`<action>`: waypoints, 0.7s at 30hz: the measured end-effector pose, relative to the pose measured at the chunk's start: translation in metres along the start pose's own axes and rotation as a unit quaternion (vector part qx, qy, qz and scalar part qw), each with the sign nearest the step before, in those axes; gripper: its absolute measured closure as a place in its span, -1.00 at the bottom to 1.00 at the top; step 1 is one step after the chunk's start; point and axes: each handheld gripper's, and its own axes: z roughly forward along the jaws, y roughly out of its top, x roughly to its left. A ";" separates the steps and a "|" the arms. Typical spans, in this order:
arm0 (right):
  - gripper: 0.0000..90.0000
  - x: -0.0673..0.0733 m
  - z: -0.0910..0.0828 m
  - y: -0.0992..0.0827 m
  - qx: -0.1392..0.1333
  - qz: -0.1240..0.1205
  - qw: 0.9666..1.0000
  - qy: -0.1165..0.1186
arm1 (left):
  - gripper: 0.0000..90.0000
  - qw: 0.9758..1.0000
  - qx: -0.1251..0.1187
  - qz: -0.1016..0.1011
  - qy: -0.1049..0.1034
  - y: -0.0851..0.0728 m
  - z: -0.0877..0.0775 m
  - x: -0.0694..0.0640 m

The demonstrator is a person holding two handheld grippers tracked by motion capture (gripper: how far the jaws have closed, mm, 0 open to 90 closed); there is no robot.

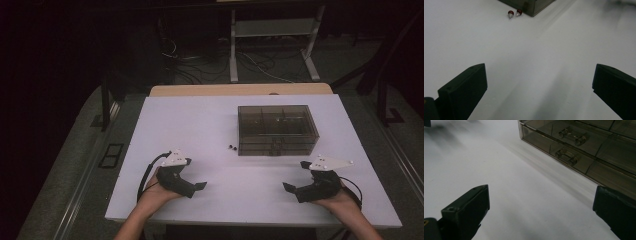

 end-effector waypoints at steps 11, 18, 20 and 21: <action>-0.99 -0.001 -0.001 0.001 0.007 0.002 1.000 0.007 | -1.00 1.000 -0.005 -0.001 -0.001 0.001 0.001 0.000; -0.99 0.000 -0.004 0.006 -0.008 -0.001 1.000 -0.001 | -1.00 1.000 -0.008 -0.004 -0.001 0.001 0.001 0.000; -0.99 0.000 -0.005 0.007 -0.007 -0.002 1.000 -0.004 | -1.00 1.000 -0.009 -0.005 -0.002 0.001 0.000 0.000; -0.99 0.000 -0.005 0.007 -0.007 -0.004 1.000 -0.007 | -1.00 1.000 -0.012 -0.007 -0.002 0.001 0.000 0.000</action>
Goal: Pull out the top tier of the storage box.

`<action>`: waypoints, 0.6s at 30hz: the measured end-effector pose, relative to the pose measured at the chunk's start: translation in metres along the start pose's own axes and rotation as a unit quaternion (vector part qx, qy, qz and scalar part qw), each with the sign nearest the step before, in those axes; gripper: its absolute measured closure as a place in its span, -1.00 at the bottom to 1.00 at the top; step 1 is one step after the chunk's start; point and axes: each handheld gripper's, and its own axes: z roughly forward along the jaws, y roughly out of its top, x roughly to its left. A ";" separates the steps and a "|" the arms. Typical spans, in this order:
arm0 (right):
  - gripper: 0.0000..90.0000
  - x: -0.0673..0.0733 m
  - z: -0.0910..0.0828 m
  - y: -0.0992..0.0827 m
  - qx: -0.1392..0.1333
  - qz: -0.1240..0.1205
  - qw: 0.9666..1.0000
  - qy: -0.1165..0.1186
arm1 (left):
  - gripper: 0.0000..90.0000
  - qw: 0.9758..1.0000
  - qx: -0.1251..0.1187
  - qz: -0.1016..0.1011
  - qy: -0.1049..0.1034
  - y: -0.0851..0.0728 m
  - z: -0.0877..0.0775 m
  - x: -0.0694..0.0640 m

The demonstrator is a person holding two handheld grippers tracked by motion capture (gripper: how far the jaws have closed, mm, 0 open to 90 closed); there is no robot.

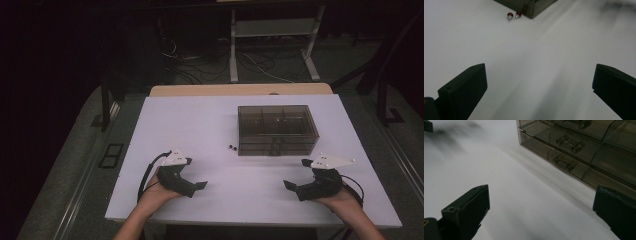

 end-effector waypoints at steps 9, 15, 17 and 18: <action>-0.99 -0.004 0.005 0.005 0.001 0.012 1.000 -0.007 | -1.00 1.000 -0.003 -0.001 0.004 -0.001 -0.001 0.001; -0.99 -0.008 0.005 0.014 -0.003 0.009 1.000 -0.010 | -1.00 1.000 -0.005 -0.001 0.004 -0.001 -0.001 0.003; -0.99 -0.009 0.007 0.017 -0.006 0.010 1.000 -0.009 | -1.00 1.000 -0.005 -0.004 0.004 -0.001 -0.001 0.003; -0.99 -0.010 0.008 0.017 -0.006 0.008 1.000 -0.007 | -1.00 1.000 -0.005 -0.004 0.004 -0.001 -0.001 0.003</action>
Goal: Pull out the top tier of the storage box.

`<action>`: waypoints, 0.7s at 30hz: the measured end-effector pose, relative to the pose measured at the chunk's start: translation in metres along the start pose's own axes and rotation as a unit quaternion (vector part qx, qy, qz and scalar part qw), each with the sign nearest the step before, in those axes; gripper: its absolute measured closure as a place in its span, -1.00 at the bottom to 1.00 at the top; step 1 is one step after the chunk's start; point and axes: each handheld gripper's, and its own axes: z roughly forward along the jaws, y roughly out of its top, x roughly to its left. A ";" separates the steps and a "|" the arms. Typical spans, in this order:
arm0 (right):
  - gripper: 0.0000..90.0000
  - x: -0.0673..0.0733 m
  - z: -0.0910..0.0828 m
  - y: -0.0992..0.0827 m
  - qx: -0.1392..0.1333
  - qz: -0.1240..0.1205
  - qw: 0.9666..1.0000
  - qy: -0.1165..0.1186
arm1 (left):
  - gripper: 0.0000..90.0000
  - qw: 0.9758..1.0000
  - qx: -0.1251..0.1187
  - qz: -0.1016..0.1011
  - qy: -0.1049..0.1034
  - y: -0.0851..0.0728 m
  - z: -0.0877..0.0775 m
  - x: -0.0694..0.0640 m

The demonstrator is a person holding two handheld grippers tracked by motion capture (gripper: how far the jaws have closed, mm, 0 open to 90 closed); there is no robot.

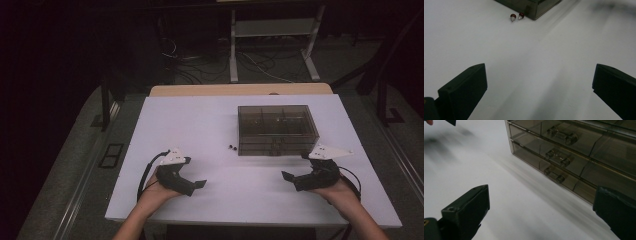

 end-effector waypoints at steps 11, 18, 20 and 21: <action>-0.99 0.001 0.010 0.008 0.001 -0.005 1.000 -0.004 | -1.00 1.000 -0.001 -0.001 -0.001 0.000 0.000 0.000; -0.99 0.000 0.015 0.013 0.002 -0.010 1.000 -0.005 | -1.00 1.000 0.000 0.000 -0.003 0.000 0.000 0.000; -0.99 0.000 0.016 0.014 0.003 -0.010 1.000 -0.001 | -1.00 1.000 0.000 -0.001 -0.004 0.000 0.001 0.000; -0.99 0.001 0.017 0.015 0.002 -0.010 1.000 0.000 | -1.00 1.000 -0.001 -0.002 -0.004 0.000 0.001 0.000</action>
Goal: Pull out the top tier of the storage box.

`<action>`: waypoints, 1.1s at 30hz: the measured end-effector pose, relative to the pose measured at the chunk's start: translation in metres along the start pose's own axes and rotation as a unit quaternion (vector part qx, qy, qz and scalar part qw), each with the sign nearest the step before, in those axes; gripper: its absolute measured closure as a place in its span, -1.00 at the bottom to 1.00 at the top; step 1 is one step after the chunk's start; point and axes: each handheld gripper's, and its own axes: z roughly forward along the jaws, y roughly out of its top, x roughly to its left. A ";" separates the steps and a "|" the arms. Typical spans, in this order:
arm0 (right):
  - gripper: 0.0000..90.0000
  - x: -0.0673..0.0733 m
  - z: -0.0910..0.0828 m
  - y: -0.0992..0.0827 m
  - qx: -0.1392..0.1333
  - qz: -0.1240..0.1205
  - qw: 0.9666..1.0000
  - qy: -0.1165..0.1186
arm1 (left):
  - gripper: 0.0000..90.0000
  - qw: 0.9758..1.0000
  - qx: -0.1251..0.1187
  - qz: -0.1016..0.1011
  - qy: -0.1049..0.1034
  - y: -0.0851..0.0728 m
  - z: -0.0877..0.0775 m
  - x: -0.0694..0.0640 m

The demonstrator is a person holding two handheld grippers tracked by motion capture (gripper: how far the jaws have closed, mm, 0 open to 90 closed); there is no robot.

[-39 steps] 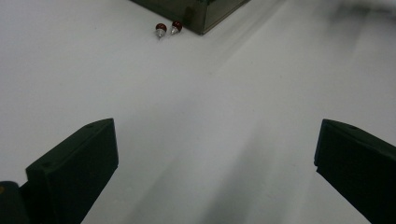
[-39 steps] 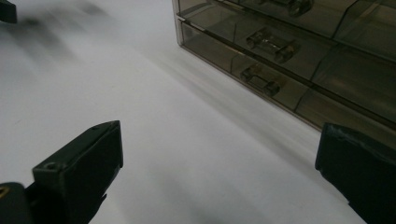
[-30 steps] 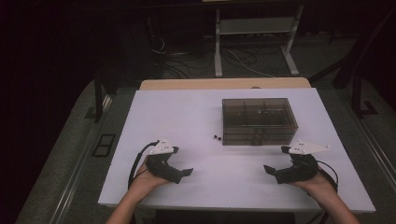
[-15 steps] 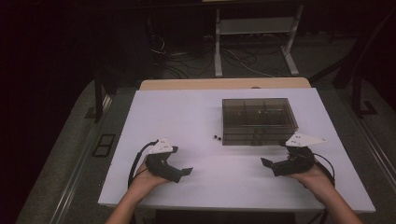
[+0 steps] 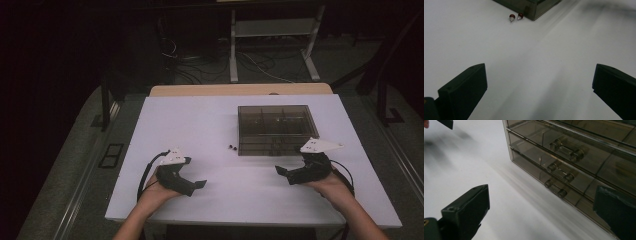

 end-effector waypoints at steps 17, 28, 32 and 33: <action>-0.99 0.005 0.014 0.011 -0.007 -0.012 1.000 0.009 | -1.00 1.000 0.003 0.003 0.000 0.000 -0.001 0.000; -0.99 0.005 0.015 0.012 -0.014 -0.022 1.000 0.000 | -1.00 1.000 -0.003 -0.005 -0.003 -0.001 -0.002 0.001; -0.99 0.004 0.014 0.012 -0.019 -0.030 0.999 -0.008 | -1.00 1.000 -0.004 -0.005 -0.004 -0.001 -0.002 0.001; -0.99 0.005 0.014 0.012 -0.021 -0.033 0.999 -0.012 | -1.00 1.000 -0.004 -0.004 -0.004 -0.001 -0.002 0.001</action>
